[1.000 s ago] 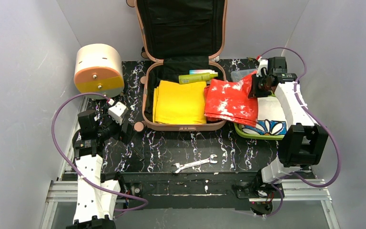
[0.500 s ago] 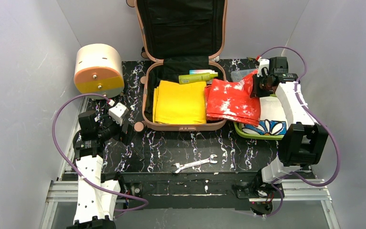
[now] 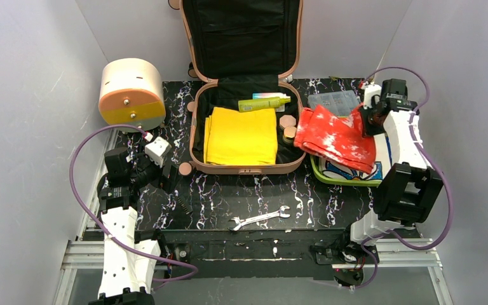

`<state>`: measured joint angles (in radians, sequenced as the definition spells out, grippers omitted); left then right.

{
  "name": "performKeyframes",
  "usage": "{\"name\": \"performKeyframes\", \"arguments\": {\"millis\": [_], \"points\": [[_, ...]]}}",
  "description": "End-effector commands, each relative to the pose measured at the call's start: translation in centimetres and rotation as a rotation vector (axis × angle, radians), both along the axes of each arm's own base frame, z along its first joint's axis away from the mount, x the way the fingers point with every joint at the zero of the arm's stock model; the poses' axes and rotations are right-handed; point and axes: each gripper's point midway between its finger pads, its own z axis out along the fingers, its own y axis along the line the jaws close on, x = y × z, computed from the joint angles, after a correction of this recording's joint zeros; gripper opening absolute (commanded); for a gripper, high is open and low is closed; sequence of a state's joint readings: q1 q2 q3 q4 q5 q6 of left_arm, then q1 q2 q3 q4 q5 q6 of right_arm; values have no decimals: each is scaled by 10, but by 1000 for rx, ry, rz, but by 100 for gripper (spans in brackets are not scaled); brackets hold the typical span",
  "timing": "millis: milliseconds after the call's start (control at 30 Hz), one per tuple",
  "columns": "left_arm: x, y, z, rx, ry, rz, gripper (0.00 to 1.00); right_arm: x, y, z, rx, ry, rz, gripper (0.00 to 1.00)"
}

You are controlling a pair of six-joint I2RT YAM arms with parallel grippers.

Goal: Open, take out, and arrange the luggage
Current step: Place the clothes in the bin.

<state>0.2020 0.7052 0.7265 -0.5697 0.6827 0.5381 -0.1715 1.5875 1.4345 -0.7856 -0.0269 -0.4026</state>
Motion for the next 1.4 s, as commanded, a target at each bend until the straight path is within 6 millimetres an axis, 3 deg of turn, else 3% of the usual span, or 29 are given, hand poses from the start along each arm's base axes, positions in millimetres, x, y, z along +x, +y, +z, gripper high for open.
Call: {"name": "performKeyframes", "arguments": {"millis": [0, 267, 667, 1000, 1033, 1100, 1167, 1233, 1267, 1300, 1333, 1367], "points": [[-3, -4, 3, -23, 1, -13, 98, -7, -67, 7, -236, 55, -21, 1], [-2, -4, 3, -24, 5, -14, 98, -15, -85, -12, -299, 170, 56, 1], [-2, -4, 2, -26, 9, -13, 98, 39, -100, 14, -374, -131, -37, 1], [-2, -4, 2, -27, 10, -14, 98, 44, -106, -4, -408, -161, -66, 1], [-1, -4, 2, -28, 11, -13, 98, 46, -106, -4, -412, -174, -65, 4], [-2, -4, 2, -29, 11, -14, 98, 48, -105, -4, -416, -187, -56, 35], [-2, -4, 3, -27, 10, -13, 98, 49, -106, -2, -412, -192, -67, 49], [-3, -4, 2, -27, 10, -13, 98, 47, -104, 10, -406, -213, -85, 72], [-3, -4, 2, -25, 9, -13, 98, 46, -102, 18, -400, -230, -89, 79], [-3, -4, 2, -24, 9, -13, 98, 43, -96, 40, -381, -285, -97, 83], [-2, -4, 2, -25, 11, -15, 98, 39, -81, 67, -330, -363, -93, 98], [-1, -4, 3, -28, 12, -19, 98, 31, -55, 107, -266, -468, -59, 98]]}}
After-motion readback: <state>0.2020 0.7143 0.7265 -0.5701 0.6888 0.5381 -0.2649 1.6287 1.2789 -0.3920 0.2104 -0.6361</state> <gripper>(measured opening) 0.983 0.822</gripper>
